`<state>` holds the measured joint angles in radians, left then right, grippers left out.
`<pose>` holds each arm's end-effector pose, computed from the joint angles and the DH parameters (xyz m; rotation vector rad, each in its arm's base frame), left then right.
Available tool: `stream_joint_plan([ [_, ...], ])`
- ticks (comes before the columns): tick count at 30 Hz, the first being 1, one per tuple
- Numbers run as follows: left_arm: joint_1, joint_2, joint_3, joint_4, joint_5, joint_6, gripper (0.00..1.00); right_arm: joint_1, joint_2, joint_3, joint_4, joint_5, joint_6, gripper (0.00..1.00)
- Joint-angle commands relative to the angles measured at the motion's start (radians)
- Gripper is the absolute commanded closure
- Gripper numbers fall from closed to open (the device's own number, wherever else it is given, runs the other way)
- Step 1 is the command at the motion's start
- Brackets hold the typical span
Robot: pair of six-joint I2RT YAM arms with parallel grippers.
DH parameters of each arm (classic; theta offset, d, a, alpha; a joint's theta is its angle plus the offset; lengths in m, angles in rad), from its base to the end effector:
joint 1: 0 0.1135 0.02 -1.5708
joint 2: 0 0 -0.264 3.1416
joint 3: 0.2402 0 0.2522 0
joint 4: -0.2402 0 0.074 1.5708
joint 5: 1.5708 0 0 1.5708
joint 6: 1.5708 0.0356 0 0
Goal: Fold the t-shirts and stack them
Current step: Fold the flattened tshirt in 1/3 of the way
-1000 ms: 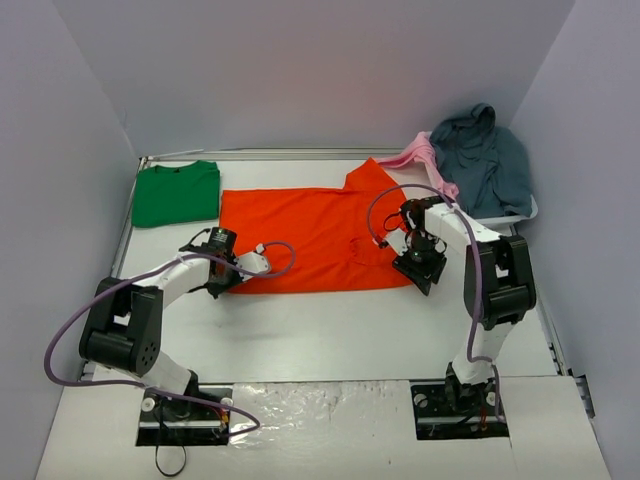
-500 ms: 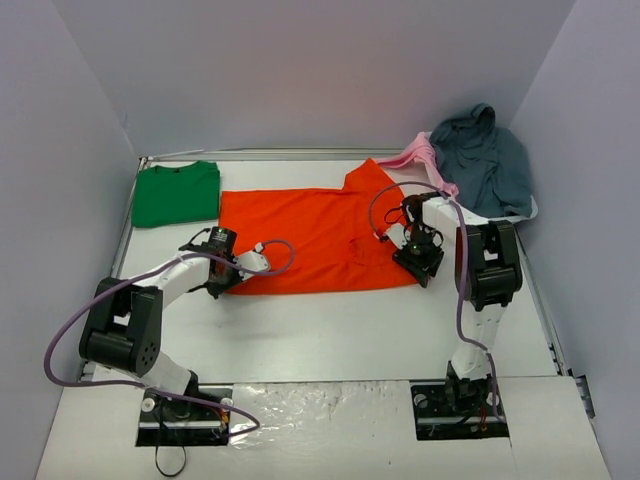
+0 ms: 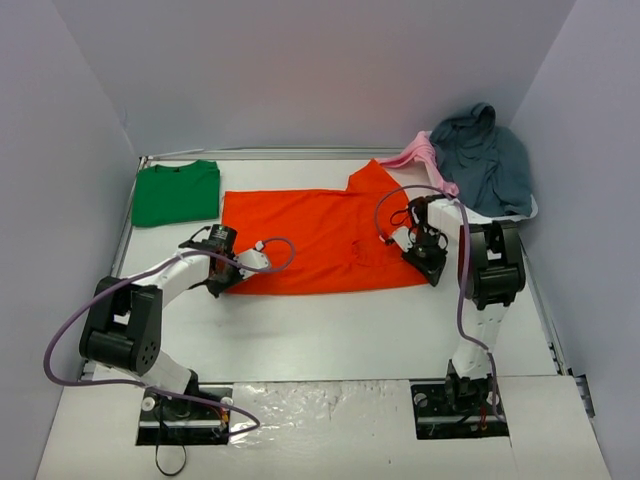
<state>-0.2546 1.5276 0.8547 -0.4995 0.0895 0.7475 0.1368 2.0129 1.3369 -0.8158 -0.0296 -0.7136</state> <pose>0.2702 -0.0736 0.1706 1.3349 2.3859 0.0159 0.3666 0.0515 0.1364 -1.2628 2.7845 0.0090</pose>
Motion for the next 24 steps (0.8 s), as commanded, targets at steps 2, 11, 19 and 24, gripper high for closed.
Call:
stream_joint_plan([
  [2,-0.012,-0.044,0.034,-0.083,0.029,-0.002,0.98,-0.009,-0.074,-0.056,-0.062,0.016,-0.015,1.0],
  [11,-0.043,-0.127,-0.005,-0.239,0.081,0.044,0.98,-0.003,-0.25,-0.142,-0.163,0.0,-0.024,1.0],
  [19,-0.08,-0.234,0.007,-0.451,0.173,0.098,0.98,0.009,-0.355,-0.196,-0.23,0.002,-0.024,1.0],
  [24,-0.124,-0.305,0.012,-0.543,0.173,0.098,0.98,0.023,-0.384,-0.231,-0.253,0.0,-0.02,1.0],
])
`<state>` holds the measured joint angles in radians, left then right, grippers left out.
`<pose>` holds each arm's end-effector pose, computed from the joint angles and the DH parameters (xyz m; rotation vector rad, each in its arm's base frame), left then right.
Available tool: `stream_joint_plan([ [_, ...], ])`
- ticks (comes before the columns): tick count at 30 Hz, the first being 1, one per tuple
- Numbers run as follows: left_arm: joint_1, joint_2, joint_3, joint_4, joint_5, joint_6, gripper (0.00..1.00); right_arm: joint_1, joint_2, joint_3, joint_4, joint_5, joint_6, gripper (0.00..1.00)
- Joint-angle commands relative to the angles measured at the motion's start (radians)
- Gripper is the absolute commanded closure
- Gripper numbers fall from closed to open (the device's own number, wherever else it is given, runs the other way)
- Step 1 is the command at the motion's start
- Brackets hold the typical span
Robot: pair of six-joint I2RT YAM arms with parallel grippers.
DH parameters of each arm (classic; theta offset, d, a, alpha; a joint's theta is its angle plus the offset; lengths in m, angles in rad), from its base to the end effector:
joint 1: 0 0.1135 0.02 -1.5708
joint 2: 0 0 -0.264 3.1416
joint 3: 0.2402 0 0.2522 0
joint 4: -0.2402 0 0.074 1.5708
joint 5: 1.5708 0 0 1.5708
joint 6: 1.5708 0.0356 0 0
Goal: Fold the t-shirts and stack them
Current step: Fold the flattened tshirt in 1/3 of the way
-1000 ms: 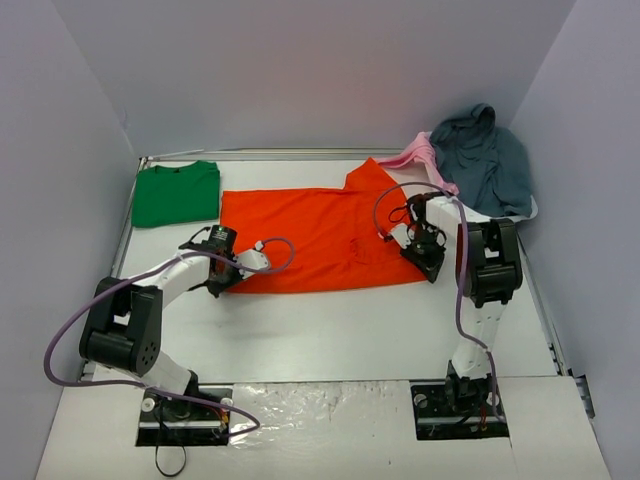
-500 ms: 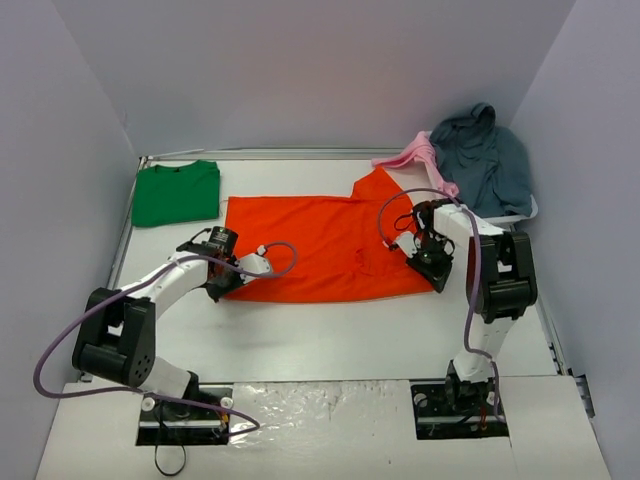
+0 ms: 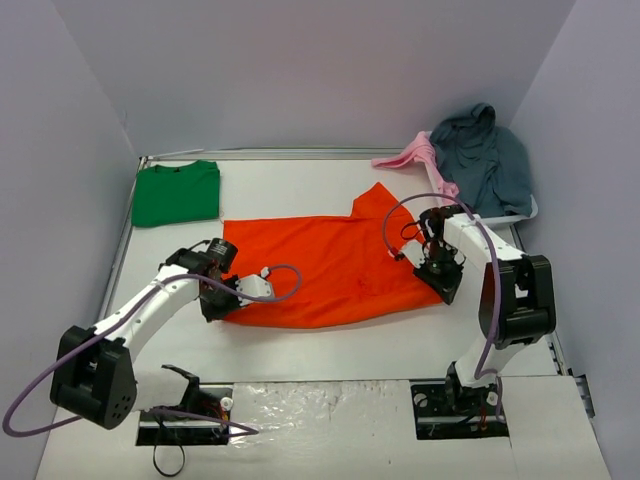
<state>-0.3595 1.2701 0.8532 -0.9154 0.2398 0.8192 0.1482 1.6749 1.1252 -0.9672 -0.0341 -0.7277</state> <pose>0.1990 -0.0838 0.2158 1.6153 2.3420 -0.2561 0.2902 0.0445 0.1898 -1.3075 2.7888 0.0266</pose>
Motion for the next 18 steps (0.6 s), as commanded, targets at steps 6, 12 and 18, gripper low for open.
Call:
stream_joint_plan([
  [6,-0.053,-0.098,0.012,-0.183,0.015,0.011,0.98,0.033,-0.093,-0.044,-0.125,-0.004,-0.002,1.0],
  [12,-0.056,-0.115,0.01,-0.18,-0.023,0.001,0.87,0.044,-0.107,-0.051,-0.151,-0.021,-0.012,0.89],
  [18,-0.052,-0.141,0.01,-0.161,-0.099,0.026,0.54,0.045,-0.141,-0.002,-0.217,-0.053,-0.065,0.44],
])
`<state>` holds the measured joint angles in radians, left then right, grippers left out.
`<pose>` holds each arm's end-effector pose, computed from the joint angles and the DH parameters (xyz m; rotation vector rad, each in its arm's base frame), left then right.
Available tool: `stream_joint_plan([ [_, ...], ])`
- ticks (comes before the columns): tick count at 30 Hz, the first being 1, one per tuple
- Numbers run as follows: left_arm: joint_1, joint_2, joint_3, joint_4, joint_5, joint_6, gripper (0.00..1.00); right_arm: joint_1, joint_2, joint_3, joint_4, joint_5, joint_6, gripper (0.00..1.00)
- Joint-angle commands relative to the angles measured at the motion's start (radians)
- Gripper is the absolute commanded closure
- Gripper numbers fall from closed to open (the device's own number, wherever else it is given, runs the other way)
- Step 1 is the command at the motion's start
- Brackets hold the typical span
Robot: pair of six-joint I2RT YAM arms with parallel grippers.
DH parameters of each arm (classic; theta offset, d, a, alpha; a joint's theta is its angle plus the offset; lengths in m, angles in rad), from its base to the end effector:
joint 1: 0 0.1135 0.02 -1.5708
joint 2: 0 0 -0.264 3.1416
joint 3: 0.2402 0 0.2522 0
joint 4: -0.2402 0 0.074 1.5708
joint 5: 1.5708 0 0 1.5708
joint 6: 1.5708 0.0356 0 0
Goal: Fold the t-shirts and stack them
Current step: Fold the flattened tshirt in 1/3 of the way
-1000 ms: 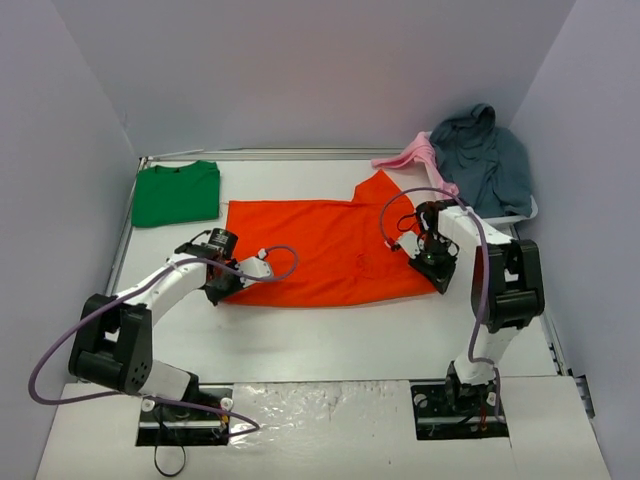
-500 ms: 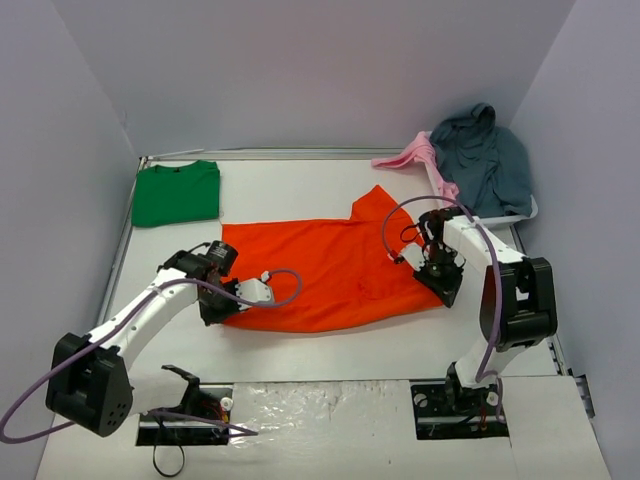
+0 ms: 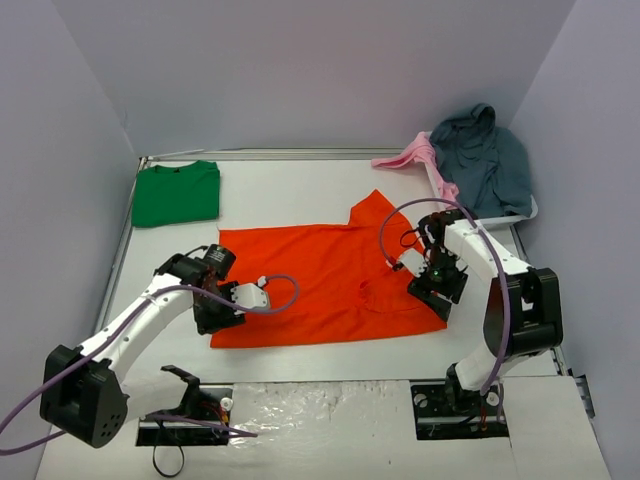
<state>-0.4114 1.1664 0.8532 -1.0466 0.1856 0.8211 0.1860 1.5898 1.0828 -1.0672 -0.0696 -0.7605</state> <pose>0.1720 -0.0822 0.2312 1.6942 2.3428 -0.2012 0.2628 0.0520 0.2014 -1.4234 2.7802 0.1058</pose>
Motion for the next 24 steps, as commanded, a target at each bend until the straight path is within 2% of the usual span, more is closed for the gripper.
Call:
stream_joint_plan([
  [1,0.0,-0.042,0.023,-0.047,-0.047,0.035,0.51,0.009,-0.062,0.057,-0.119,-0.001,-0.034,0.39],
  [6,0.013,-0.05,0.165,-0.11,-0.051,0.046,0.49,0.009,-0.061,0.127,-0.117,0.028,-0.039,0.37],
  [9,0.062,-0.066,0.225,-0.021,-0.031,0.01,0.46,0.006,-0.036,0.242,-0.053,0.002,-0.013,0.41],
  [12,0.146,-0.033,0.256,0.236,-0.005,-0.141,0.42,0.004,0.015,0.351,0.091,-0.033,0.026,0.41],
  [14,0.216,0.019,0.286,0.298,0.085,-0.189,0.41,0.003,0.088,0.443,0.133,-0.093,0.039,0.41],
  [16,0.25,0.122,0.352,0.356,0.141,-0.25,0.41,0.001,0.152,0.52,0.171,-0.134,0.064,0.42],
  [19,0.313,0.286,0.479,0.387,0.282,-0.318,0.41,0.0,0.356,0.721,0.17,-0.243,0.099,0.42],
  [20,0.339,0.33,0.516,0.385,0.305,-0.336,0.41,0.0,0.398,0.823,0.17,-0.275,0.11,0.42],
  [24,0.405,0.632,0.726,0.323,0.428,-0.396,0.42,0.001,0.596,1.058,0.141,-0.308,0.132,0.43],
])
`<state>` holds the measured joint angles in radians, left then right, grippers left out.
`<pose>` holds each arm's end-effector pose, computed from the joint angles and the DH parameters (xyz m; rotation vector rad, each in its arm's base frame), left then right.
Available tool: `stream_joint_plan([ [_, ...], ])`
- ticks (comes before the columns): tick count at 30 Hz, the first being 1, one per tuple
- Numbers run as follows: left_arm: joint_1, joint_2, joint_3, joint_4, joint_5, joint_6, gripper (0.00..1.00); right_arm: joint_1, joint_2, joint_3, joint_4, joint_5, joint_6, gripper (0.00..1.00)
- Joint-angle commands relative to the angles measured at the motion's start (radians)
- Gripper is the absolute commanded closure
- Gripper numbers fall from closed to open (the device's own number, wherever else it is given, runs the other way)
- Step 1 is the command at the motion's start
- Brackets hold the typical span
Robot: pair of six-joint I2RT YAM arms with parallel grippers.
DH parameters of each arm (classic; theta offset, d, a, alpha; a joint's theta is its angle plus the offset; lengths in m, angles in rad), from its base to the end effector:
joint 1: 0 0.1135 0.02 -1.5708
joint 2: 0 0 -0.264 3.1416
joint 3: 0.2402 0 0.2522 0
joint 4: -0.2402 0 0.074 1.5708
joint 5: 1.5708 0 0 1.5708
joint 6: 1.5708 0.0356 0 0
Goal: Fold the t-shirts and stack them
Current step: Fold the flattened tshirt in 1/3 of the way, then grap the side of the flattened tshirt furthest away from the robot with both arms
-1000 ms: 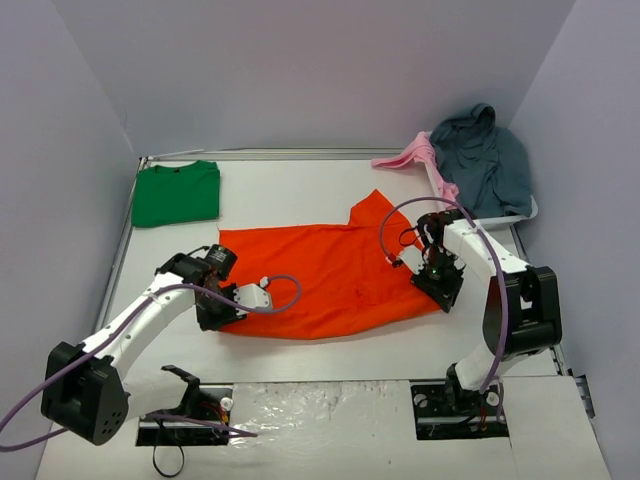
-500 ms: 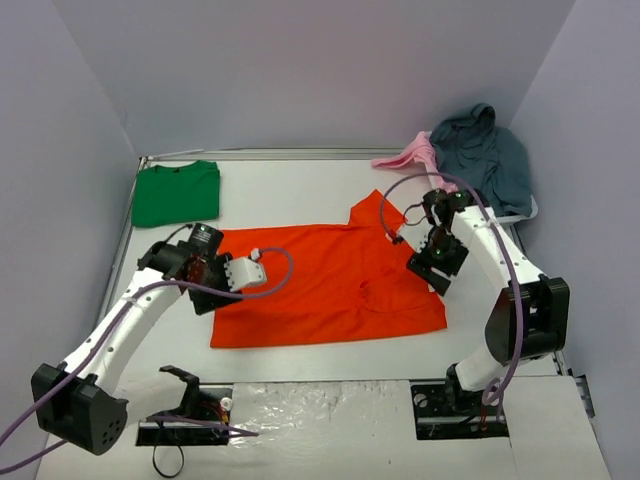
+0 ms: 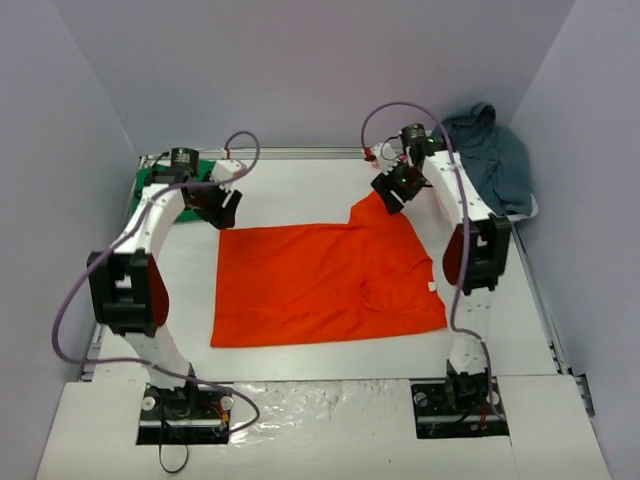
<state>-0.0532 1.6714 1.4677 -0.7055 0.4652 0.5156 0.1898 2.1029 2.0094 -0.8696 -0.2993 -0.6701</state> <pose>0.3622 -0.0353 0.3019 0.8519 2.2256 -0.3608 0.4548 0.0981 0.2892 -1.1396 2.2040 0.1781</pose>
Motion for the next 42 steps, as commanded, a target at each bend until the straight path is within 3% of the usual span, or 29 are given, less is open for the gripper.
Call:
stream_joint_plan([
  [1,0.062,0.178,0.199,-0.035,0.203,-0.095,0.43,-0.003,0.147,0.168,-0.063,-0.078,0.04,0.43],
  [8,0.167,0.485,0.474,-0.144,0.305,-0.091,0.46,-0.006,0.298,0.31,-0.086,-0.05,0.001,0.43],
  [12,0.19,0.568,0.555,-0.215,0.345,-0.065,0.46,-0.01,0.312,0.304,-0.086,-0.046,-0.008,0.43],
  [15,0.202,0.617,0.592,-0.279,0.392,-0.046,0.52,-0.016,0.313,0.293,-0.085,-0.046,-0.009,0.42],
  [26,0.213,0.645,0.487,-0.348,0.38,0.032,0.62,-0.044,0.318,0.264,-0.083,-0.038,-0.008,0.43],
  [33,0.234,0.619,0.382,-0.188,0.3,-0.037,0.61,-0.052,0.312,0.258,-0.08,-0.054,-0.014,0.43],
  [42,0.24,0.62,0.367,-0.085,0.29,-0.127,0.61,-0.058,0.338,0.265,-0.072,-0.034,-0.016,0.43],
])
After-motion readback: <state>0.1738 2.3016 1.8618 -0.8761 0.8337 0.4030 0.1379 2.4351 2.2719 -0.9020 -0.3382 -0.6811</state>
